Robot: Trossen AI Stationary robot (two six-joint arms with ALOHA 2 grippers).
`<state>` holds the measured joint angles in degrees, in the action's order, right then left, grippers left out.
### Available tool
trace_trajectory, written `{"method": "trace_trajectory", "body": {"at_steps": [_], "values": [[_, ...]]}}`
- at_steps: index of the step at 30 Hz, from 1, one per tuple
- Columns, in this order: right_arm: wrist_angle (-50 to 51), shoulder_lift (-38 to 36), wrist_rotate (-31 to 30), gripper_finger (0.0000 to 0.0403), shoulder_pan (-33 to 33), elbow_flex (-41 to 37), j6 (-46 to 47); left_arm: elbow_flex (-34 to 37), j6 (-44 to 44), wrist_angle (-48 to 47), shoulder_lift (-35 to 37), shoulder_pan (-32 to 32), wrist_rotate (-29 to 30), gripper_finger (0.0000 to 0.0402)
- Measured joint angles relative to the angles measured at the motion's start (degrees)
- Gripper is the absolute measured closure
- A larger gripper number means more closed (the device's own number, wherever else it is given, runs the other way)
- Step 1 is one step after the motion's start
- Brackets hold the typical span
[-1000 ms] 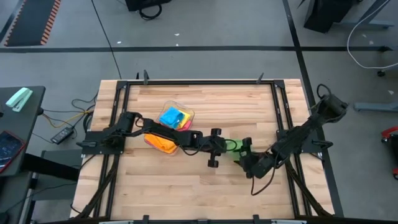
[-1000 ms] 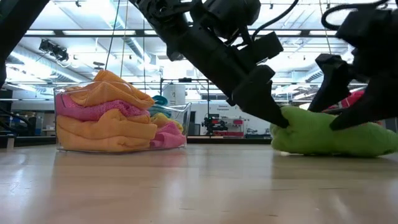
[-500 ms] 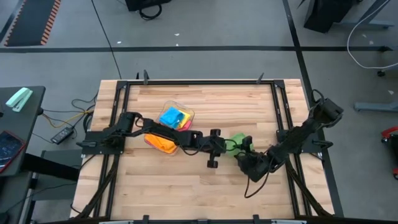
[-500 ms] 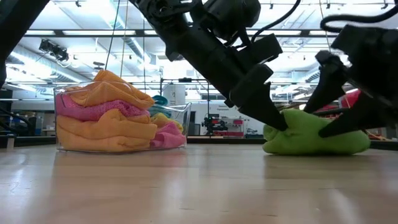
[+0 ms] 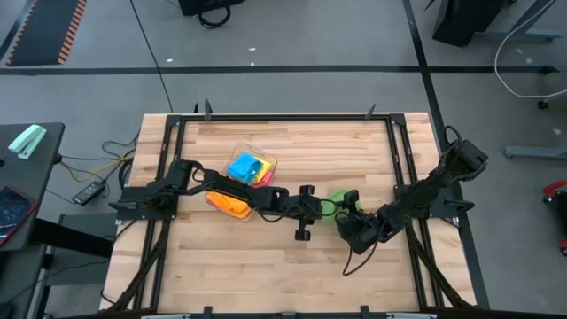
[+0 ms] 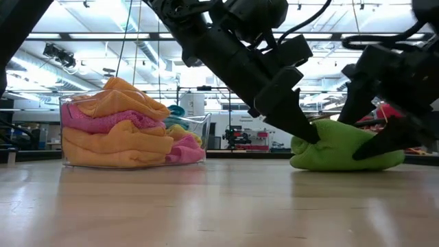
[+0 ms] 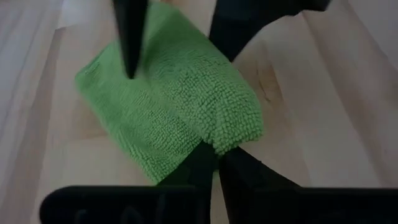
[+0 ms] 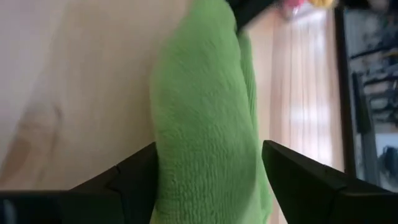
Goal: Fold microfiber towels
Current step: Put the folded green microfiber towel into the transparent bin
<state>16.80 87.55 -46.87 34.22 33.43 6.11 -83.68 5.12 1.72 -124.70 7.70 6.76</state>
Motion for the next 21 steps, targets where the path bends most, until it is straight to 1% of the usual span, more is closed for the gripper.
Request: {"method": "trace_trajectory", "body": {"at_steps": [2, 5, 7, 9, 12, 16, 19, 21], "values": [[1.07, 0.0, 1.34, 0.0116, -1.06, 0.0, 1.54, 0.0, 0.02, -0.01, 0.0, 0.28, 0.01, 0.0372], [3.36, 0.0, 5.3, 0.0111, -2.59, -0.01, 3.06, 0.0, 0.32, 0.07, 0.0, 0.57, 0.0, 0.0384], [4.78, 0.0, 5.66, 0.0115, -3.11, -0.02, 4.88, 0.0, 0.47, 0.11, 0.0, 0.7, -0.02, 0.0389], [5.46, 0.0, 5.64, 0.0129, -3.2, -0.02, 5.34, 0.0, 0.49, 0.09, 0.0, 0.69, -0.05, 0.0389], [5.31, 0.0, 6.26, 0.0168, -3.15, -0.02, 5.31, 0.0, 1.12, -0.01, 0.0, 0.66, -0.04, 0.0376], [5.31, 0.0, 6.44, 0.0237, -3.18, -0.02, 6.1, 0.0, 2.12, -0.24, 0.0, 1.22, 0.0, 0.0344], [5.47, -0.37, 6.51, 0.0289, -3.15, -0.02, 7.73, 0.05, 3.46, -1.54, 1.11, 2.31, 0.81, 0.0307], [6.45, -0.7, 6.8, 0.0321, -3.33, 0.54, 9.68, 0.0, 3.47, -1.63, 2.49, 3.27, 3.38, 0.0276]]}}
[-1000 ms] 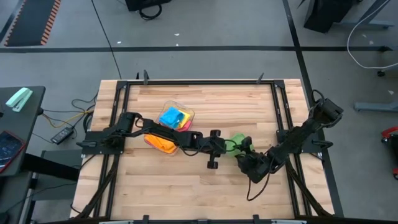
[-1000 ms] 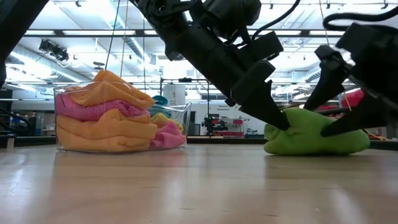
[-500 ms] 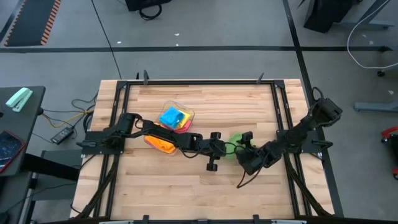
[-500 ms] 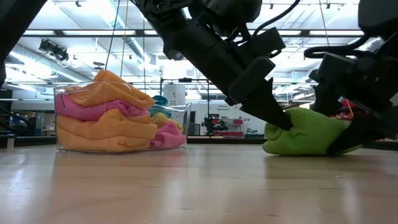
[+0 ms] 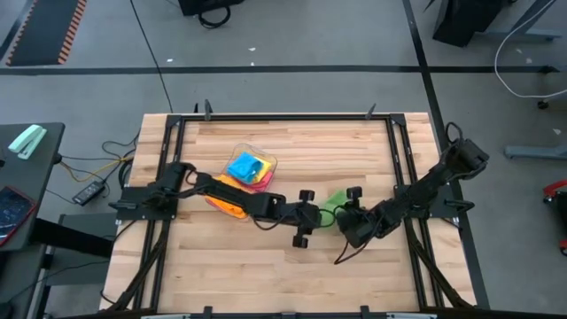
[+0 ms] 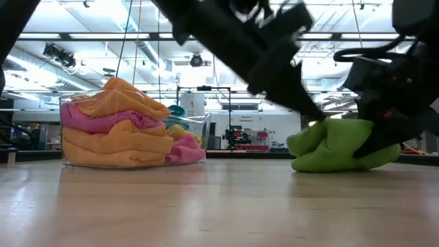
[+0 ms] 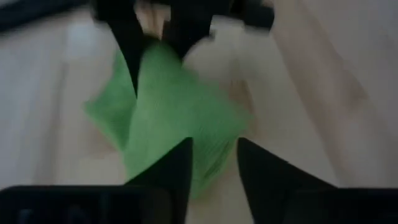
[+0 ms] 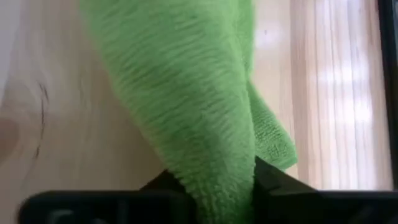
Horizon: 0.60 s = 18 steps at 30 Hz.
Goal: Fold microfiber towels
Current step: Put the folded green microfiber towel into the transparent bin
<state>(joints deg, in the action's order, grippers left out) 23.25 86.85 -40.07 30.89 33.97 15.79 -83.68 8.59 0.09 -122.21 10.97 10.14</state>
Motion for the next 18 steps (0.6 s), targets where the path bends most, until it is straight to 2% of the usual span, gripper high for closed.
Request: {"method": "trace_trajectory", "body": {"at_steps": [3, 6, 11, 15, 18], "values": [[1.26, -0.86, 1.61, 0.0356, -0.86, 1.23, 3.11, -0.11, -0.25, 0.41, 1.16, 1.5, 3.2, 0.0223], [1.49, -1.98, 2.82, 0.0362, -2.07, 1.82, 5.74, -0.05, -0.4, 0.56, 1.2, 2.47, 4.44, 0.0169], [1.13, -3.22, 4.08, 0.0364, -3.72, 2.26, 6.84, -0.04, -1.76, 1.73, 1.14, 2.72, 11.2, 0.0093], [1.03, -3.51, 5.29, 0.0364, -5.39, 2.28, 9.83, 0.02, -2.24, 5.4, -0.1, 1.83, 11.97, 0.0057], [0.69, -3.63, 5.65, 0.0364, -6.27, 2.28, 11.17, 0.02, -1.66, 8.88, -1.59, 1.21, 13.39, 0.0049]]}}
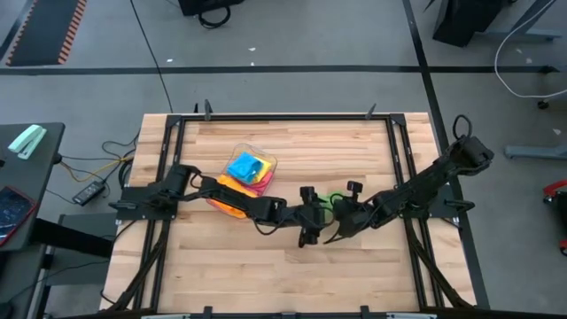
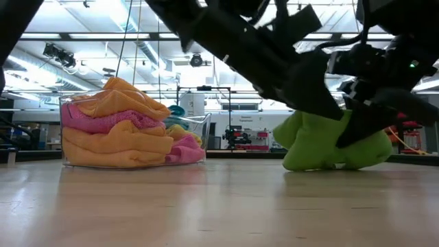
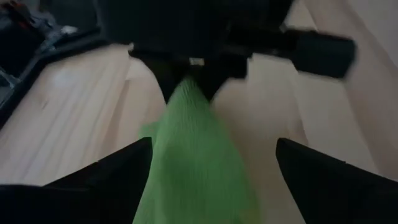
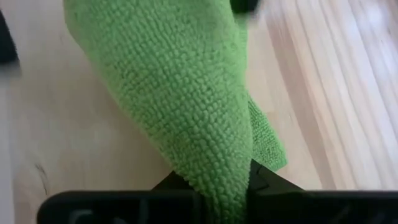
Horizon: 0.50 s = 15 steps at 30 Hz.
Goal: Fold microfiber towels
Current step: Put the folded green microfiber towel into the transparent bin
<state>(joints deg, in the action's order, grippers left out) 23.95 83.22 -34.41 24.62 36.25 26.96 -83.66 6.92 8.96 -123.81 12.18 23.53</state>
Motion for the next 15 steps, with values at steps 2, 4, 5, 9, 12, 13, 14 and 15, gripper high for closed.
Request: {"method": "trace_trajectory", "body": {"at_steps": [2, 4, 5, 9, 12, 13, 14, 15], "values": [[-1.19, -0.09, 0.03, 0.0365, -0.52, 0.0, 0.33, 0.0, 0.18, 2.79, -1.12, -0.42, 0.65, 0.005], [-2.02, -0.56, 0.0, 0.0365, -0.65, 0.0, 0.29, -0.03, 0.32, 3.85, -1.83, -0.83, 0.8, 0.0052], [-2.66, -0.93, 0.0, 0.0365, -0.65, 0.0, 0.29, 0.03, 0.91, 3.4, -1.89, -1.08, 1.16, 0.0053], [-2.54, -4.02, -0.02, 0.0365, 0.02, 0.0, -0.14, -0.02, 1.31, 1.82, -2.73, -1.53, 5.15, 0.0061], [-2.45, -6.82, 0.25, 0.0365, 1.11, 0.0, -0.74, -0.01, 2.32, 1.08, -2.77, -1.39, 5.41, 0.0072], [-2.5, -7.53, 0.71, 0.0365, 1.48, 0.0, -0.78, -0.03, 2.49, 0.76, -2.6, -1.25, 5.4, 0.0078], [-2.31, -8.1, 1.37, 0.0365, 1.88, 0.0, -0.99, -0.02, 2.53, 0.1, -2.32, -1.08, 5.38, 0.0085], [-2.26, -8.44, 2.01, 0.0365, 2.17, 0.0, -1.0, 0.0, 2.48, 0.0, -2.08, -1.03, 5.35, 0.0093]]}}
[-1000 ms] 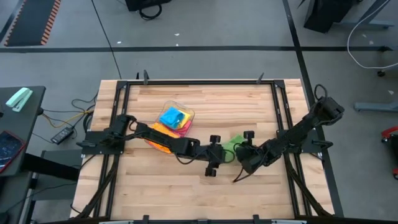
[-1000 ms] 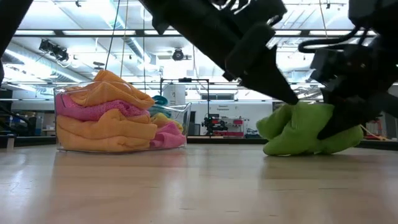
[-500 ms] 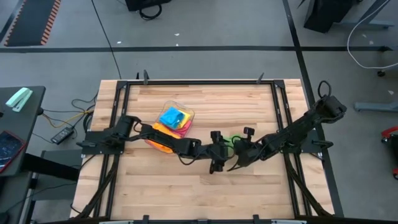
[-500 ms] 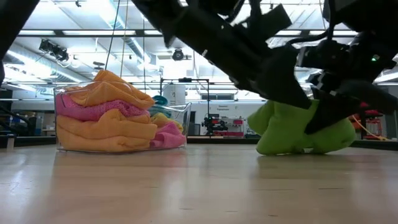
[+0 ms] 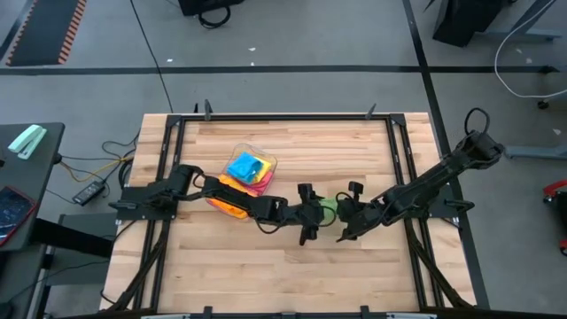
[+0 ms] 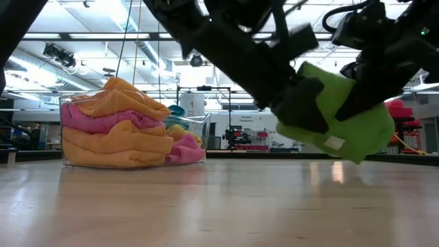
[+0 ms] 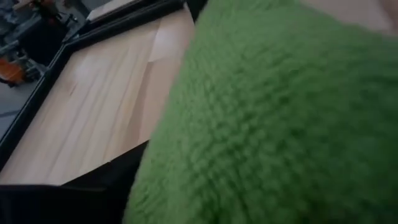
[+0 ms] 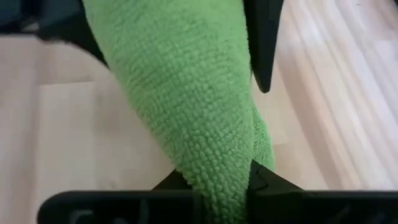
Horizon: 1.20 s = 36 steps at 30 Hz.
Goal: Fold microfiber towels
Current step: Put the folded green microfiber towel into the transparent bin
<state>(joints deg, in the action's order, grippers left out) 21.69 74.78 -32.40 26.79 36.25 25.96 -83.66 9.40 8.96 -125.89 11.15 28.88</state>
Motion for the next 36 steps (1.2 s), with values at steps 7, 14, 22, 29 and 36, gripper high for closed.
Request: {"method": "trace_trajectory", "body": {"at_steps": [7, 14, 22, 29, 36], "values": [[0.31, 0.39, 1.84, 0.0365, 0.41, 0.0, -1.45, -0.1, 0.16, 0.19, 2.27, 0.66, -4.97, 0.0167], [-1.24, 0.39, 5.44, 0.034, 0.41, 0.01, -5.14, -0.04, -0.71, -2.22, 2.19, 0.33, -6.75, 0.0269], [0.09, -1.02, 9.01, 0.0284, 0.36, 0.04, -8.61, 0.02, -2.57, -8.46, 4.15, 0.71, -9.26, 0.0381], [12.2, -8.42, 9.35, 0.0252, 0.93, 4.43, -5.99, -0.08, -12.24, -27.22, 12.81, 1.17, -9.72, 0.0355], [15.61, -13.33, 2.19, 0.0255, 1.11, 4.59, -5.24, -0.07, -27.7, -45.05, 22.83, 0.94, -15.5, 0.038]]}}
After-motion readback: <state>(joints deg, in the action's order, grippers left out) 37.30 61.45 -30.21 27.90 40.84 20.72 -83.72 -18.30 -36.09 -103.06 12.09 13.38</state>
